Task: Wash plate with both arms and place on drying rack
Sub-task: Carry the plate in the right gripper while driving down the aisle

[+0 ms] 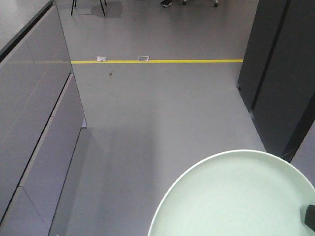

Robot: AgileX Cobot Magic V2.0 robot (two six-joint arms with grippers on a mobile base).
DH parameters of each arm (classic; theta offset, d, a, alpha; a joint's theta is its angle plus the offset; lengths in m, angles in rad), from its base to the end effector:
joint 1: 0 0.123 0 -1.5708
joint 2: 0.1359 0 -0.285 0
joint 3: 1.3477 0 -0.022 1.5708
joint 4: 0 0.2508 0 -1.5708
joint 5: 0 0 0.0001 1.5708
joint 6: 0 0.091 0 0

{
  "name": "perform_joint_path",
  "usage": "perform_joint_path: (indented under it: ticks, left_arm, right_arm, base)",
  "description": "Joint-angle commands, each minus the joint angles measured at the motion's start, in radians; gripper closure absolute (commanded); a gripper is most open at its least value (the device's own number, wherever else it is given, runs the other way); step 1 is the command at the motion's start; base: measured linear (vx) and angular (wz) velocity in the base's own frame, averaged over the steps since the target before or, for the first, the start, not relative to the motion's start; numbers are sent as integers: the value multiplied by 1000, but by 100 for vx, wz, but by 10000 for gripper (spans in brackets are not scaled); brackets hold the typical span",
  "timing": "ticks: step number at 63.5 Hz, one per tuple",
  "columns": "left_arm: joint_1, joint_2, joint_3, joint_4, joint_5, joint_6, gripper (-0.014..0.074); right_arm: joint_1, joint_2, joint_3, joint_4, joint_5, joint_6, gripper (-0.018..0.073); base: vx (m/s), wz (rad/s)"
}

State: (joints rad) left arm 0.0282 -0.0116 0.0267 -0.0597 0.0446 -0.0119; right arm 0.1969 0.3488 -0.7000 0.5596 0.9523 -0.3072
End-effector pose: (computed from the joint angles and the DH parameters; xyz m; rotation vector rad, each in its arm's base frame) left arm 0.0567 0.0014 0.2008 -0.0748 1.5415 -0.0364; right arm 0.0315 0.0464 0.3476 -0.4426 1.9597 0.5998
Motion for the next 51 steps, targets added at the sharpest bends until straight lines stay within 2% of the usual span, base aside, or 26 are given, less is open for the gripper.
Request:
perform_joint_path:
  ticks: [1, 51]
  left_arm:
    - [-7, -13, -25, -9, -76, -5, 603]
    - [-7, -13, -25, -9, -76, -5, 603]
  right_arm:
    - [-3, 11, -23, 27, -67, -4, 561]
    - [-3, 11, -23, 27, -67, -4, 561]
  base:
    - [22, -10]
    - [14, -21]
